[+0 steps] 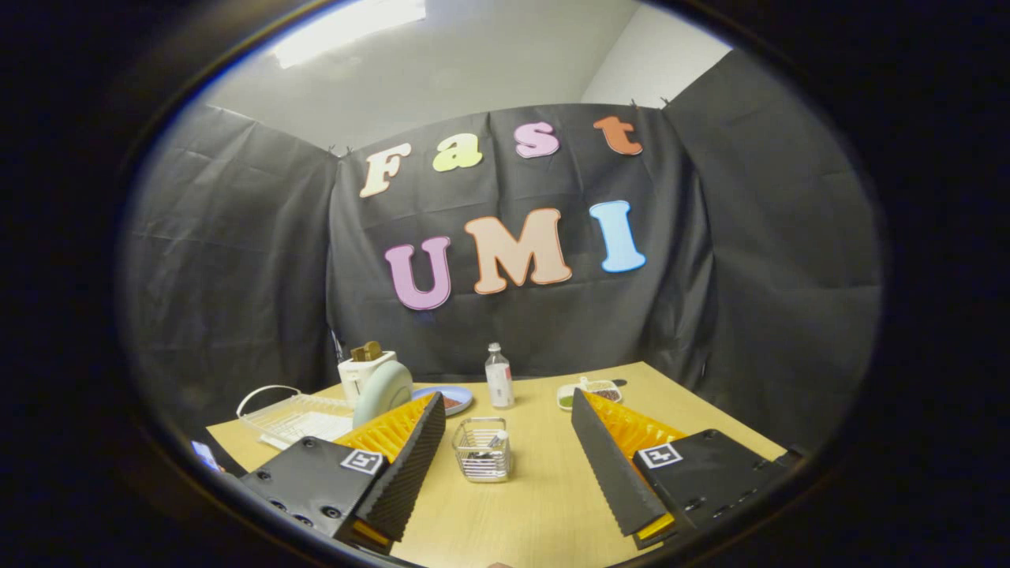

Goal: Take the plate from the dish rack, then take the spoon from the basket and place it into the plate.

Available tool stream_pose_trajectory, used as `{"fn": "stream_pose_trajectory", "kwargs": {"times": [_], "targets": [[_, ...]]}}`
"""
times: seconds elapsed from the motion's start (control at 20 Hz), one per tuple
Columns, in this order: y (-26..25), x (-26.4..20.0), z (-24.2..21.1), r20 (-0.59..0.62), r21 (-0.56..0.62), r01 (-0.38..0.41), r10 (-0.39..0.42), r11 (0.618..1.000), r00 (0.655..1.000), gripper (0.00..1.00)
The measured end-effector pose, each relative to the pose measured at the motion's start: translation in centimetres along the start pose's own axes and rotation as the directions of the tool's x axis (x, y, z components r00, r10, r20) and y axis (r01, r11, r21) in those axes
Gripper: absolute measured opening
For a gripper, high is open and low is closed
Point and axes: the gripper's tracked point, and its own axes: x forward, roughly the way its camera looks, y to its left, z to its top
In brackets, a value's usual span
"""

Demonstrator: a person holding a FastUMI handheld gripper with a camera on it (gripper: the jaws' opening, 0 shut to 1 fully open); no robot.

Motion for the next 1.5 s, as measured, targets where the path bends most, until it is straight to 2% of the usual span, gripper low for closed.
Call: {"fn": "stream_pose_trajectory", "kwargs": {"times": [0.4, 0.8, 0.95, 1.25, 1.5], "targets": [[-0.2, 0.7, -0.8, -0.016, -0.009, 0.027, -0.028, 1.0, 0.999, 1.0], [4.9, 3.8, 1.4, -0.083, 0.05, -0.085, 0.089, 0.995, 0.993, 1.0], [8.1, 5.4, 2.8, -0.143, 0.079, -0.139, 0.149, 0.987, 0.978, 1.0], [14.6, 9.3, 5.4, -0.257, 0.007, -0.23, 0.224, 0.973, 0.94, 1.0], [18.4, 12.8, 2.4, -0.429, -0.056, -0.248, 0.201, 0.967, 0.881, 1.0]]}}
